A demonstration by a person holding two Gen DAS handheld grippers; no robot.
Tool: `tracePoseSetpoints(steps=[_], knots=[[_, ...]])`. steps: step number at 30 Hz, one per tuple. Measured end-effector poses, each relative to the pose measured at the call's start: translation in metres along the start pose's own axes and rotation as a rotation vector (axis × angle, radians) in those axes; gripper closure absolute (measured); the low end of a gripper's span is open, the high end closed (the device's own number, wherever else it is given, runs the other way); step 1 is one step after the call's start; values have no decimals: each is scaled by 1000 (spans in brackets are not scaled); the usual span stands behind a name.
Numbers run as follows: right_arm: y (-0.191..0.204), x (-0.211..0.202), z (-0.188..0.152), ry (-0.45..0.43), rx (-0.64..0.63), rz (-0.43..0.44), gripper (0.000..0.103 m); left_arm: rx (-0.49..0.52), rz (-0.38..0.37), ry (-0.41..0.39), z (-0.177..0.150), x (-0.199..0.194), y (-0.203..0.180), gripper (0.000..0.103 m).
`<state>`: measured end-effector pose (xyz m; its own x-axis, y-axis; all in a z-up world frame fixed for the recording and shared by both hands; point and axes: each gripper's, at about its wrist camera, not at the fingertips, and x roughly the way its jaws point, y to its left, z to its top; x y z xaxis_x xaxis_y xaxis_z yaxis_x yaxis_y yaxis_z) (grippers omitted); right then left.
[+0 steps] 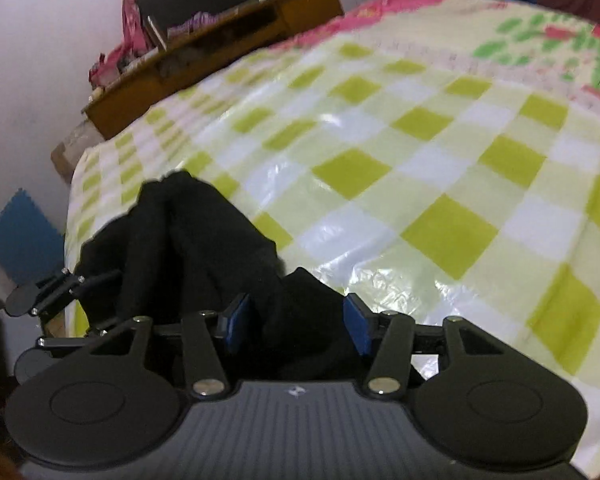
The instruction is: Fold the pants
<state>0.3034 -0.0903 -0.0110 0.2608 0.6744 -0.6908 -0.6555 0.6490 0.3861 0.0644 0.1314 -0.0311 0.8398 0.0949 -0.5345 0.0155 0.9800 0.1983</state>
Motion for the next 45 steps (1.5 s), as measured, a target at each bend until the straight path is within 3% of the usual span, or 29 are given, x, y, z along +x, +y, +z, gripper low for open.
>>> tracePoseSetpoints(steps=[2, 4, 6, 8, 10, 17, 20, 21, 24, 28, 30, 32, 34, 37, 40, 41, 44, 45], knots=[[-12, -6, 1, -4, 63, 59, 50, -2, -3, -3, 0, 0, 1, 39], [-27, -22, 3, -55, 133, 145, 50, -4, -5, -8, -1, 0, 1, 39], [-38, -33, 5, -100, 172, 174, 50, -2, -6, -13, -2, 0, 1, 39], [-46, -33, 10, -107, 189, 150, 50, 2, -7, -12, -2, 0, 1, 39], [-45, -24, 14, -51, 135, 120, 57, 7, -8, -10, -1, 0, 1, 39], [-23, 6, 7, 102, -11, 110, 61, 18, 0, -7, -1, 1, -1, 39], [-16, 10, 3, 128, -38, 27, 83, 26, 2, -3, 0, 1, -2, 39], [-13, 6, 1, 123, -37, -2, 91, 28, 2, -3, 0, 2, -2, 39], [-4, -14, -6, 66, -6, -45, 96, 33, 5, -2, 1, 2, -3, 39], [-5, -54, -16, -89, 110, -98, 102, 32, 4, -5, 1, 2, -3, 39], [-14, -69, -25, -158, 200, -112, 102, 30, 3, -8, 0, 2, -2, 39], [-17, -68, -30, -151, 196, -130, 102, 28, 1, -9, 0, 3, -1, 39], [-18, -61, -27, -122, 172, -205, 102, 36, 2, -10, 0, 3, -2, 39], [-33, -63, -20, -150, 212, -244, 102, 37, 3, -7, 1, 2, -1, 39], [-45, -64, -13, -175, 258, -131, 94, 42, 3, -10, 1, 2, -1, 39], [-46, -59, -11, -154, 258, -86, 94, 44, 2, -11, 1, 2, -1, 38], [-40, -40, -5, -71, 218, 1, 77, 43, 1, -9, 3, 2, -1, 38], [-38, -30, -6, -38, 207, -2, 80, 41, 2, -9, 2, 2, -1, 38]])
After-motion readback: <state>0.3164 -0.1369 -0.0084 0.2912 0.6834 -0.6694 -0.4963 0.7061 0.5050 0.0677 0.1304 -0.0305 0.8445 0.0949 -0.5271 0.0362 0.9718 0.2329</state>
